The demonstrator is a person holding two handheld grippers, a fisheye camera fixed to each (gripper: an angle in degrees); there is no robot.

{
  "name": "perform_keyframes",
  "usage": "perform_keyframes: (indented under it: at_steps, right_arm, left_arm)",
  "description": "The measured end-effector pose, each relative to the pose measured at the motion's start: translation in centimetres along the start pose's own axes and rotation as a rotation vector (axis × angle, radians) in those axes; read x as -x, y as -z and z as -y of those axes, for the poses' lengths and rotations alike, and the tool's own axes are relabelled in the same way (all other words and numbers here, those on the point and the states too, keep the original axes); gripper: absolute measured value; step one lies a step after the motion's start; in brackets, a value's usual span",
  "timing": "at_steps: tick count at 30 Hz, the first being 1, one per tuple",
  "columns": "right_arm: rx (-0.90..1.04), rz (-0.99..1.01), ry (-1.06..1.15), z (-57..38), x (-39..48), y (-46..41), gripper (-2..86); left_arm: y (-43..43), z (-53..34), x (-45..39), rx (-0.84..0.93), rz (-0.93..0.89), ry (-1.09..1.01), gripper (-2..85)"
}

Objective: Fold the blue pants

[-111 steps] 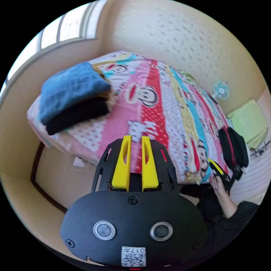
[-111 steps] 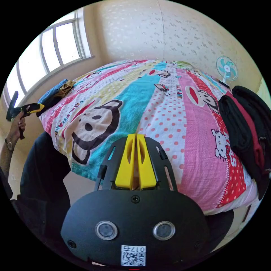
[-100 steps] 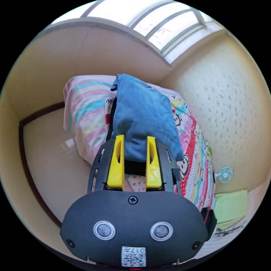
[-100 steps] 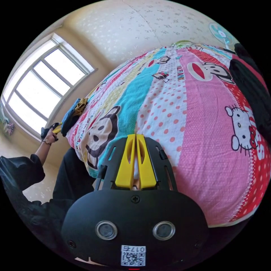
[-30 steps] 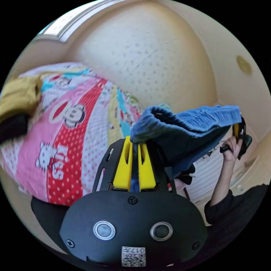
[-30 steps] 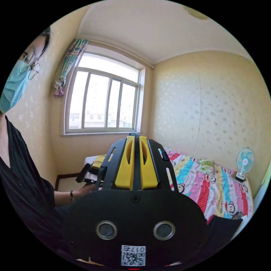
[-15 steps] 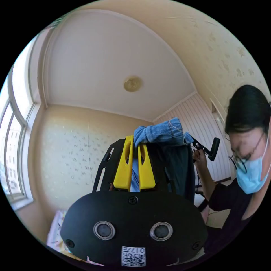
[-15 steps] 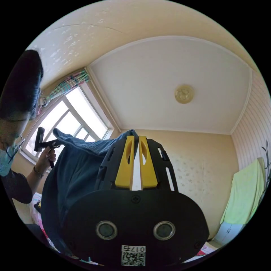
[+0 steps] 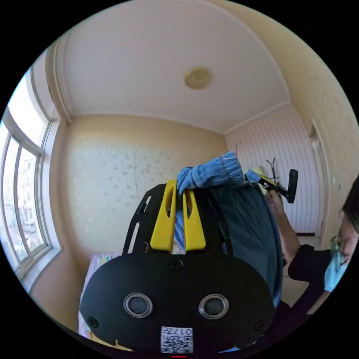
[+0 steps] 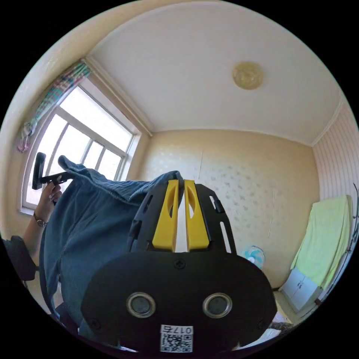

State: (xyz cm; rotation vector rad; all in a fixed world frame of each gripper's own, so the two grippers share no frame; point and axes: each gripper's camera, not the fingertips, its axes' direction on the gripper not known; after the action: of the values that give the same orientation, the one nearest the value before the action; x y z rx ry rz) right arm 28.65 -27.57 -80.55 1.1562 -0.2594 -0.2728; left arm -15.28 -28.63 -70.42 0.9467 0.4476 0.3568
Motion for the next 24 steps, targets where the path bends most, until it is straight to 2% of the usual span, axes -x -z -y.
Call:
perform_keyframes:
  at_steps: [2, 4, 5, 7, 9, 10, 12, 14, 16, 18, 20, 24]
  right_arm:
    - [0.171, -0.056, -0.072, -3.8, -1.8, -11.7, 3.0]
    - [0.315, -0.136, -0.125, -6.7, -3.5, -21.6, 3.1]
    - [0.435, -0.178, -0.176, -9.7, -4.9, -27.5, 3.2]
    - [0.635, -0.233, -0.344, -16.2, -6.8, -33.7, 3.3]
    - [0.711, -0.167, -0.441, -23.7, -7.0, -36.9, 3.5]
    - [0.726, -0.096, -0.431, -28.7, -6.1, -38.1, 3.8]
    - [0.793, -0.003, -0.323, -36.5, -3.8, -39.1, 4.3]
    - [0.923, 0.092, -0.158, -48.1, 0.3, -38.0, 5.0]
    - [1.015, 0.184, -0.103, -56.3, 3.4, -35.6, 5.5]
    - [1.093, 0.304, -0.120, -63.3, 6.4, -32.4, 6.2]
    - [1.155, 0.457, -0.231, -69.6, 9.8, -27.8, 7.2]
    - [1.057, 0.632, -0.457, -73.6, 14.1, -21.4, 8.4]
  left_arm:
    - [-7.7, -1.4, 3.8, 0.125, 0.026, 0.059, 0.5]
    - [-20.3, -3.0, 10.0, 0.356, 0.051, 0.128, 2.1]
    - [-23.5, -3.8, 11.6, 0.429, 0.048, 0.145, 2.7]
    - [-32.9, -10.5, 17.6, 0.706, 0.082, 0.283, 5.5]
    - [-36.3, -17.5, 20.7, 0.768, 0.082, 0.411, 8.2]
    - [-37.7, -22.6, 21.9, 0.777, -0.001, 0.461, 9.2]
    - [-39.3, -31.0, 22.5, 0.864, -0.124, 0.486, 9.5]
    - [-39.4, -40.0, 22.0, 1.007, -0.153, 0.483, 9.7]
    - [-36.8, -50.5, 20.0, 1.127, -0.200, 0.510, 11.3]
    - [-33.4, -56.7, 17.9, 1.140, -0.280, 0.595, 12.2]
    - [-29.6, -61.0, 15.6, 1.119, -0.341, 0.684, 12.5]
    - [-21.2, -65.6, 9.9, 1.127, -0.211, 0.737, 14.6]
